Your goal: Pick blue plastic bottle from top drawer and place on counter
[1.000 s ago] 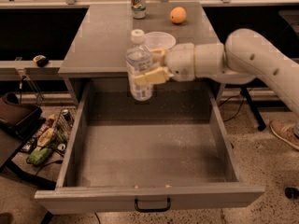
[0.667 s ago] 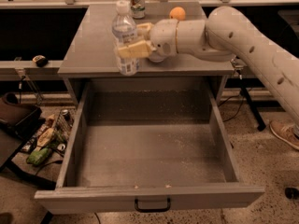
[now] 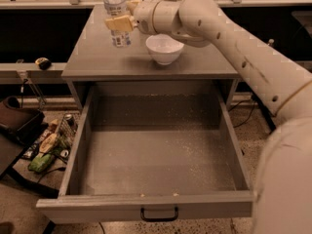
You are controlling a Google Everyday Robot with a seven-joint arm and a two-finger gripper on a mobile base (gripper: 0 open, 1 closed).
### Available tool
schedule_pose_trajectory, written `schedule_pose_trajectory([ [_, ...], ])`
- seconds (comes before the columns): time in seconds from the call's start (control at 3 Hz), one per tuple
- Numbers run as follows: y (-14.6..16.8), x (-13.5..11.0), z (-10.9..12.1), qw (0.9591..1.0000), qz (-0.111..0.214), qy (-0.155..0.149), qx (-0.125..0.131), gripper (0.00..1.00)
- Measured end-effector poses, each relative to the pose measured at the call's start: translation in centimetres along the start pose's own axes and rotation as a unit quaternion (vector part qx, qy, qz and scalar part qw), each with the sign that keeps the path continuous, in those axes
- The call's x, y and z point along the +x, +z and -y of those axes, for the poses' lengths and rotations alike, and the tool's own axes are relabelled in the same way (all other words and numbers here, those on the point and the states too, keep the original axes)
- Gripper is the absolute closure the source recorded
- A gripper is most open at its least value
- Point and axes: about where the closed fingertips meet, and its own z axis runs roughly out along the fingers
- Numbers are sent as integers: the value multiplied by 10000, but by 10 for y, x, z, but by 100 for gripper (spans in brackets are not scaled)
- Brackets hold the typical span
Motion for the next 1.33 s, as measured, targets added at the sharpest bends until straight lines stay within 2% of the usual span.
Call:
schedule_pose_trajectory([
  [0.33, 38, 26, 35, 9987, -122, 253, 427, 100],
  [0.67, 79, 65, 68, 9940, -429, 622, 794, 100],
  [1.0, 92, 77, 76, 9918, -544, 730, 898, 100],
  [1.33, 92, 72, 77, 9918, -544, 730, 898, 81],
])
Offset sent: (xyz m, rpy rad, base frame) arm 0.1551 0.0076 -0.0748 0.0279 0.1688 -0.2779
